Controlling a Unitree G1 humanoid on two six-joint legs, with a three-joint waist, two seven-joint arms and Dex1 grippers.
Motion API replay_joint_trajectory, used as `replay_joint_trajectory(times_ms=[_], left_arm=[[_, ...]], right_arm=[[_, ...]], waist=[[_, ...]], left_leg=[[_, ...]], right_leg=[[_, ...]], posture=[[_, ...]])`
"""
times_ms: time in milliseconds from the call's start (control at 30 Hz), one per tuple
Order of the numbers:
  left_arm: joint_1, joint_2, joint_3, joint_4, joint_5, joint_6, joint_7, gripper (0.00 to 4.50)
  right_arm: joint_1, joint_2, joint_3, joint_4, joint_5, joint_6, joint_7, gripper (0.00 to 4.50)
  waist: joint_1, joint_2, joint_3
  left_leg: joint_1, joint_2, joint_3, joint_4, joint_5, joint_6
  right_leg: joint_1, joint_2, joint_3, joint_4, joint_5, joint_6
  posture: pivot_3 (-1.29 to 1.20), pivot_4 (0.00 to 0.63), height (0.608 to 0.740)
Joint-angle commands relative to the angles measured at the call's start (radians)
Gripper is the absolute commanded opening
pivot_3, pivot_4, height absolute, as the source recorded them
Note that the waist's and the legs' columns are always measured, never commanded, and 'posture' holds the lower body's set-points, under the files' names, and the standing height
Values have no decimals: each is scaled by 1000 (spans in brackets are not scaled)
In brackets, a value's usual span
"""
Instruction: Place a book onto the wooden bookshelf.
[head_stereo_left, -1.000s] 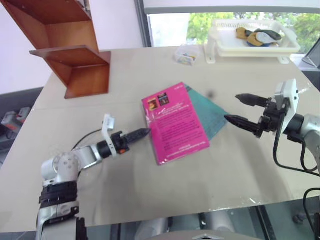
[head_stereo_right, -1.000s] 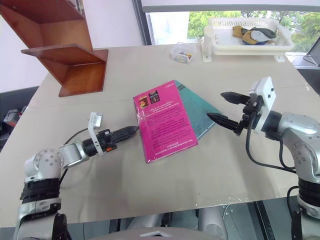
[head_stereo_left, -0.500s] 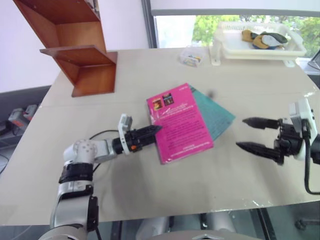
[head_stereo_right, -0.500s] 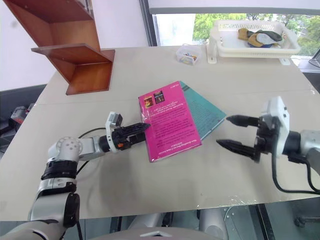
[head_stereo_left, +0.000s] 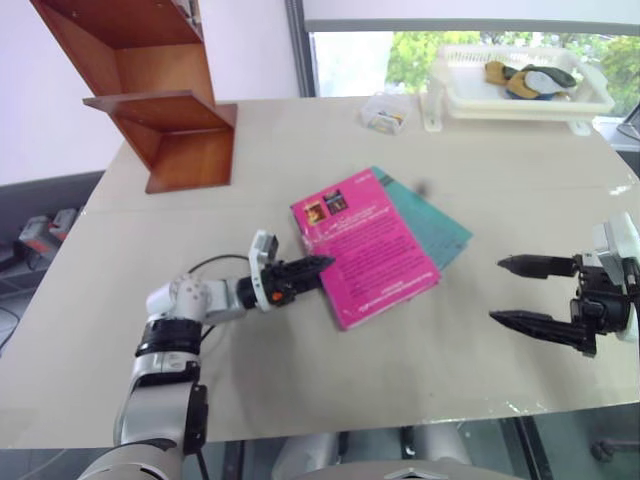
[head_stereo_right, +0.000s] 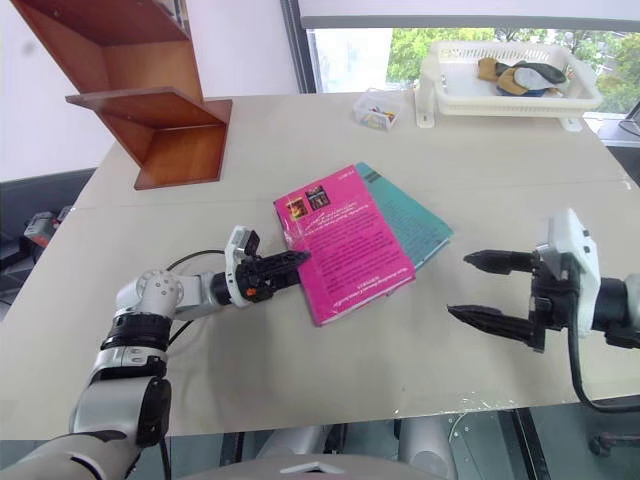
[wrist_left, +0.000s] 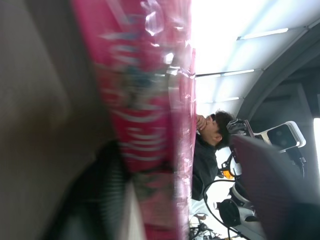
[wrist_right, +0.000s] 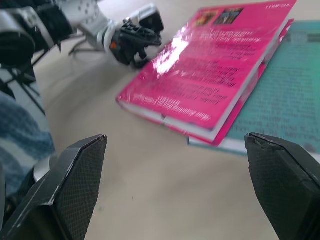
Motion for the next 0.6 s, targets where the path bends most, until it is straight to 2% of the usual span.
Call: replay_joint_trajectory(times_ms=[33,133,167,433,600], left_arm=[[15,-23,-7,25,-4,43,-12,1452],[18,-23,23,12,-20,53,-8,358],[18,-23,40,8,-29,61,-6,154],[56,-37,115,-136,-85,101,51,148],[15,-60,163,-325,-81,-2,162,148]], right_arm=[[-3,-38,-71,24,-10,-14,35,4500],[-1,-47,-78,38,-18,-20,48,4500],[-2,-47,-77,40,-19,-21,49,4500],[-15,-42,-56,51,-34,-32,52,4500],[-36,-40,-70,89,-25,-43,57,4500]], waist=[[0,0,0],[0,0,0],[0,0,0],[-6,-1,1],[-4,-5,3]], left_leg=[[0,0,0,0,0,0],[0,0,0,0,0,0],[0,0,-1,0,0,0],[-1,0,-1,0,0,0],[-2,0,-2,0,0,0]], right_leg=[[0,0,0,0,0,0],[0,0,0,0,0,0],[0,0,0,0,0,0],[0,0,0,-1,0,0],[-1,0,-1,-1,0,0]], posture=[[0,150,740],[0,150,740],[0,150,740],[0,150,740],[0,150,740]])
